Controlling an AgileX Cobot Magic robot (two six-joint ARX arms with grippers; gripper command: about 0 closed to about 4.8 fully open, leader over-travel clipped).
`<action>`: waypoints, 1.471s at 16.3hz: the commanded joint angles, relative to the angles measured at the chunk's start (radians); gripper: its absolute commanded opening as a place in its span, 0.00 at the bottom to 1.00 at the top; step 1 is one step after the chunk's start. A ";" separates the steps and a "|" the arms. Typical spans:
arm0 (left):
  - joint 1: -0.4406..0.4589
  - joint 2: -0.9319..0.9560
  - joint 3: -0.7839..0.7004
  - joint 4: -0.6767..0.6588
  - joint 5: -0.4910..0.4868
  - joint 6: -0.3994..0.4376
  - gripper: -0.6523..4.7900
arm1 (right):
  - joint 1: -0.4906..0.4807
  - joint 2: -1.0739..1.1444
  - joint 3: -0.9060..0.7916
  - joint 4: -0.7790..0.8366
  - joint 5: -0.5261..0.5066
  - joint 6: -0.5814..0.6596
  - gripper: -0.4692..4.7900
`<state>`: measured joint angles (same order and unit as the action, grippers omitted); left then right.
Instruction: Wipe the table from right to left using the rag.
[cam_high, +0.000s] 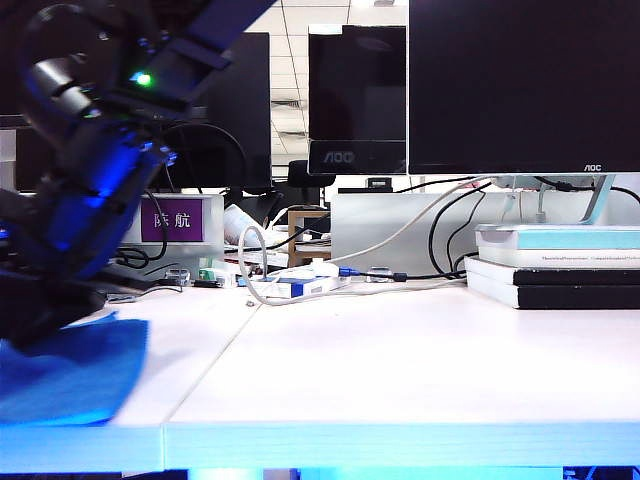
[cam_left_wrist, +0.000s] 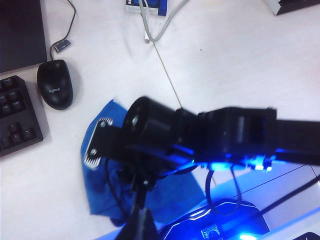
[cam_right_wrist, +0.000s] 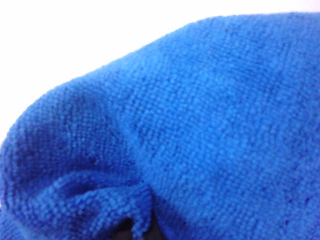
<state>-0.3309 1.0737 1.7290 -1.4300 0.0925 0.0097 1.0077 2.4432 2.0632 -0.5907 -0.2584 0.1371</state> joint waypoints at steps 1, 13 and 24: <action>0.000 -0.003 0.003 -0.003 -0.003 0.000 0.11 | 0.027 0.041 -0.012 -0.024 -0.010 0.024 0.08; 0.000 -0.013 0.003 -0.003 -0.003 0.000 0.11 | 0.053 0.133 0.138 -0.043 -0.006 0.051 0.08; 0.000 -0.016 0.003 -0.003 -0.003 0.000 0.11 | 0.051 0.132 0.138 -0.060 0.009 0.045 0.08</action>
<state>-0.3309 1.0630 1.7290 -1.4300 0.0925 0.0097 1.0554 2.5504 2.2147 -0.5674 -0.2813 0.1856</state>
